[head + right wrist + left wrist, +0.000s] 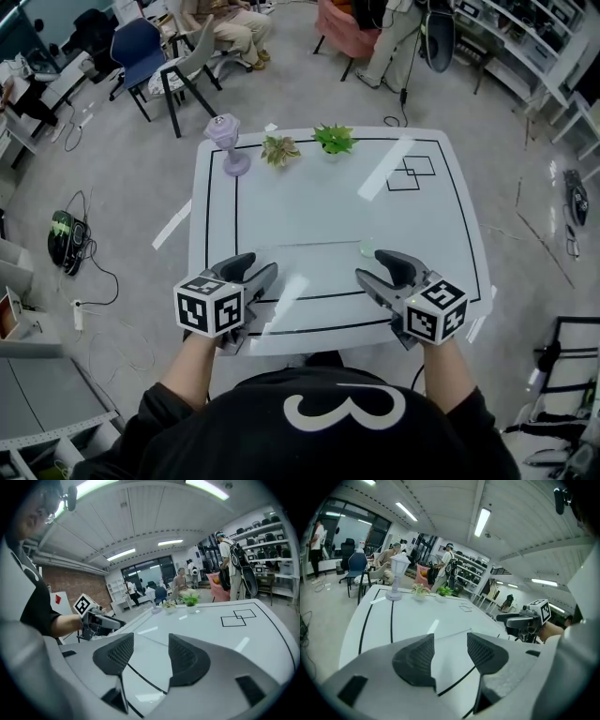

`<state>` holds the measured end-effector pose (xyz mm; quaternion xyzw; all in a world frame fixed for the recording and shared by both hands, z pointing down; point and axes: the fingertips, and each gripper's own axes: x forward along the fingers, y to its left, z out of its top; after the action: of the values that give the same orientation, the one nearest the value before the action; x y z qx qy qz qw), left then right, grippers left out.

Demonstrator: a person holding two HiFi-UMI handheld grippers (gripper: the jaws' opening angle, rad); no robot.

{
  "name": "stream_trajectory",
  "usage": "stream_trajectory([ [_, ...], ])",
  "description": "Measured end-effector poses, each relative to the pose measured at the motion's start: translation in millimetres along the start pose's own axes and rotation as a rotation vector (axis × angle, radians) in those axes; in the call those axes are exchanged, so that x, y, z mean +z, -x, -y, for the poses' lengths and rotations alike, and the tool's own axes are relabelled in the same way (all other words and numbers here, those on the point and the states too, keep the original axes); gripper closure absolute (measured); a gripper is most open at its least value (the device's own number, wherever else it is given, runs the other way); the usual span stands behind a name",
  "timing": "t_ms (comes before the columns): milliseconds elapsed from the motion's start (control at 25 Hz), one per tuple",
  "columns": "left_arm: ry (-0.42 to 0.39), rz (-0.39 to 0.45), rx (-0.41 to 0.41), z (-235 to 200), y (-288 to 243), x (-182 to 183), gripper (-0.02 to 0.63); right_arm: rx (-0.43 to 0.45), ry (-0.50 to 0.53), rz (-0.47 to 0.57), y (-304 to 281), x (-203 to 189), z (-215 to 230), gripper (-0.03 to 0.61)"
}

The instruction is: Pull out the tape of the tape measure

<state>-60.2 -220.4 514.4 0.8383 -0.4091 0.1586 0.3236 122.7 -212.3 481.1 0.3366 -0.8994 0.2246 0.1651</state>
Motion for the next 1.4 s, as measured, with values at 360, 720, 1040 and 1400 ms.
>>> stream_trajectory([
  [360,-0.141,0.189,-0.268,118.9,59.2,53.0,0.580,0.054,0.042,0.211,54.3,58.7,-68.8,0.575],
  [720,-0.203,0.301,-0.329,163.3,90.2,81.8,0.607,0.134,0.063,0.310,84.9,86.6,-105.3,0.575],
  [1040,-0.232,0.276,-0.343,177.4,85.7,75.8,0.607,0.121,0.052,0.318,92.8,83.5,-103.7,0.577],
  [1400,-0.246,0.240,-0.332,177.6,74.0,68.2,0.607,0.088,0.067,0.291,90.2,76.6,-96.8,0.577],
])
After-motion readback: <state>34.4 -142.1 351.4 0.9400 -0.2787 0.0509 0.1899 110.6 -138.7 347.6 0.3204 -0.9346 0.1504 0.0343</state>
